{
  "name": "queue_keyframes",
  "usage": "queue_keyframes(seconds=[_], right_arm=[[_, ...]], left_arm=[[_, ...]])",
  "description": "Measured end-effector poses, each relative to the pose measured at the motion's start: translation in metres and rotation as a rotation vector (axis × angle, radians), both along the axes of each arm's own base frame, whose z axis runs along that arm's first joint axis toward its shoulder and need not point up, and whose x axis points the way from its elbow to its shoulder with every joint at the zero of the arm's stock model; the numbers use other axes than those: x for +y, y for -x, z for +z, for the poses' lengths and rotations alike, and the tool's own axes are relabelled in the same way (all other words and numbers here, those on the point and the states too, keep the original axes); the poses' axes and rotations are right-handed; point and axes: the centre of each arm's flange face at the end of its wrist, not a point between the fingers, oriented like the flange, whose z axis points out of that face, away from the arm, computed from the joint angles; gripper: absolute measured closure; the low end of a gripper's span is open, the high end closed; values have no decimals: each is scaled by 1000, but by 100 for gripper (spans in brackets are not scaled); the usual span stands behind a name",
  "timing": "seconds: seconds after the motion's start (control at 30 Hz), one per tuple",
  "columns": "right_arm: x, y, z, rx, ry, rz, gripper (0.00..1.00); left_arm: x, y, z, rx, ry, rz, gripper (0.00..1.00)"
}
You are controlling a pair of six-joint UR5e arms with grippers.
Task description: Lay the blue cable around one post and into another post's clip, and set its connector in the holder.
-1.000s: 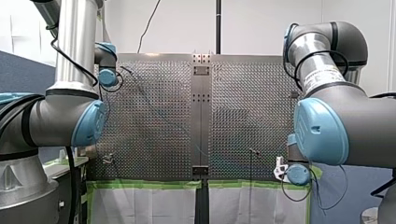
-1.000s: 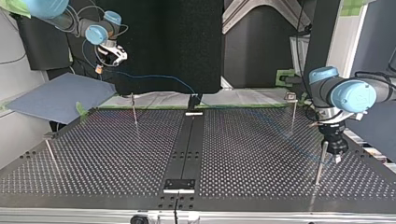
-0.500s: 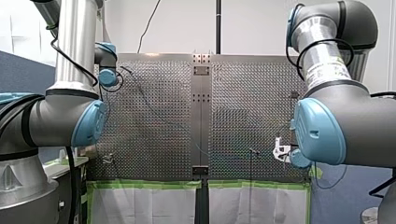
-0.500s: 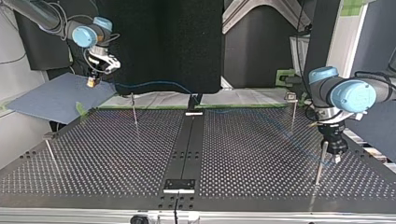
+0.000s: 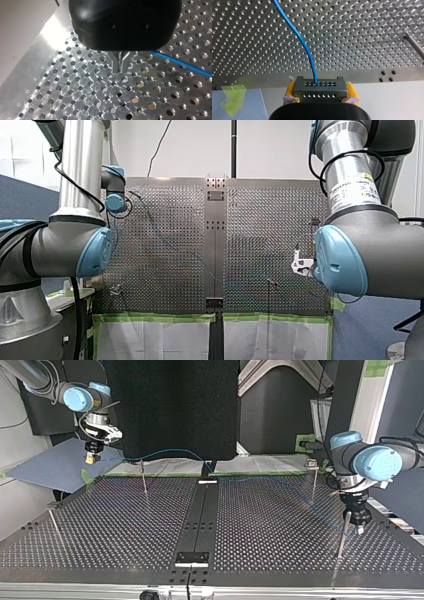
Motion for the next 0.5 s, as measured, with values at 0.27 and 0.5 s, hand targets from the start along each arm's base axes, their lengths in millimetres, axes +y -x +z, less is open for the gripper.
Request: queue_keyframes(seconds=[0.27, 0.5], right_arm=[[-1, 1, -23, 1, -39, 59, 100], [3, -3, -41, 4, -70, 110, 97]], left_arm=[[-1, 0, 0, 3, -1, -1, 93], [-2, 0, 0, 11, -8, -1, 93]])
